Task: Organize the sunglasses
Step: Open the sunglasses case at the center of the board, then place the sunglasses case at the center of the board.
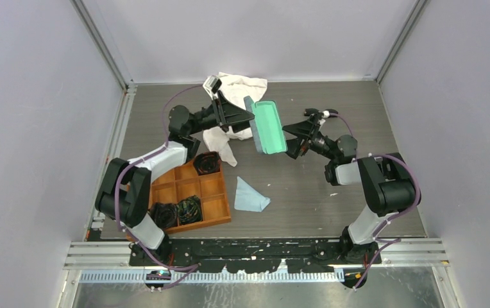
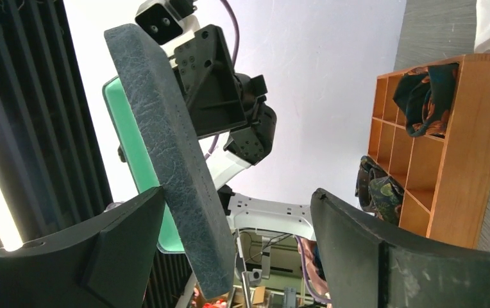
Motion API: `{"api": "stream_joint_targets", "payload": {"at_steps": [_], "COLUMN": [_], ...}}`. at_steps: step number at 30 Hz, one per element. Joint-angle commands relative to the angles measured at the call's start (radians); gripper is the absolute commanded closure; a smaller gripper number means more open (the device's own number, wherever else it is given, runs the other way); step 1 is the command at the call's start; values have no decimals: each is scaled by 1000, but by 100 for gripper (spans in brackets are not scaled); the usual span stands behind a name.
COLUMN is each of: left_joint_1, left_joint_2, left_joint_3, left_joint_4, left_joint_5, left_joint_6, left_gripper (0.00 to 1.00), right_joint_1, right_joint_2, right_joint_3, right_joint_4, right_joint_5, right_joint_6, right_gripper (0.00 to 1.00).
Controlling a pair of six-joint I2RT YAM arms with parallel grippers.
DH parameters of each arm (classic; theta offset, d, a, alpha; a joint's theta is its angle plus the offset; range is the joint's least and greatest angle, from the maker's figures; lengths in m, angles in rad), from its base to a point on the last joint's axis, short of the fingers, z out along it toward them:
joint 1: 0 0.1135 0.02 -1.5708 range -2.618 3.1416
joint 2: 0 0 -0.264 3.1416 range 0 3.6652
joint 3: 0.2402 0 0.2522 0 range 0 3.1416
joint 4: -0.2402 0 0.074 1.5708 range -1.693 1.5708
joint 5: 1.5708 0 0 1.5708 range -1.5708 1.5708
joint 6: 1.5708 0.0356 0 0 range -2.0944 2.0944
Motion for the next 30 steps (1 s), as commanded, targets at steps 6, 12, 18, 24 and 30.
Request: {"api": "stream_joint_targets", "payload": {"at_steps": [6, 12, 18, 24, 30], "left_joint_1": [-13, -12, -13, -13, -13], "left_joint_2": [-64, -77, -63, -33, -17], "left_joint_3": [45, 34, 44, 59, 48], "left_joint_4": [28, -83, -92, -30, -11], "left_joint_5": [17, 30, 43, 57, 58], "left_joint_6": [34, 108, 117, 70, 51], "left_gripper": [100, 100, 100, 100, 100], "right_joint_1": [-5, -11, -9, 22, 66], "right_joint_2": [-95, -307, -477, -496, -489], "right_joint_3": [14, 67, 220, 250, 253], "right_joint_4": [-174, -673, -1250, -1315, -1292], "right_joint_5": [-1, -3, 20, 11, 19], "right_joint_6": [-102, -410, -788, -853, -863], "right_gripper": [6, 3, 0, 4, 33]}}
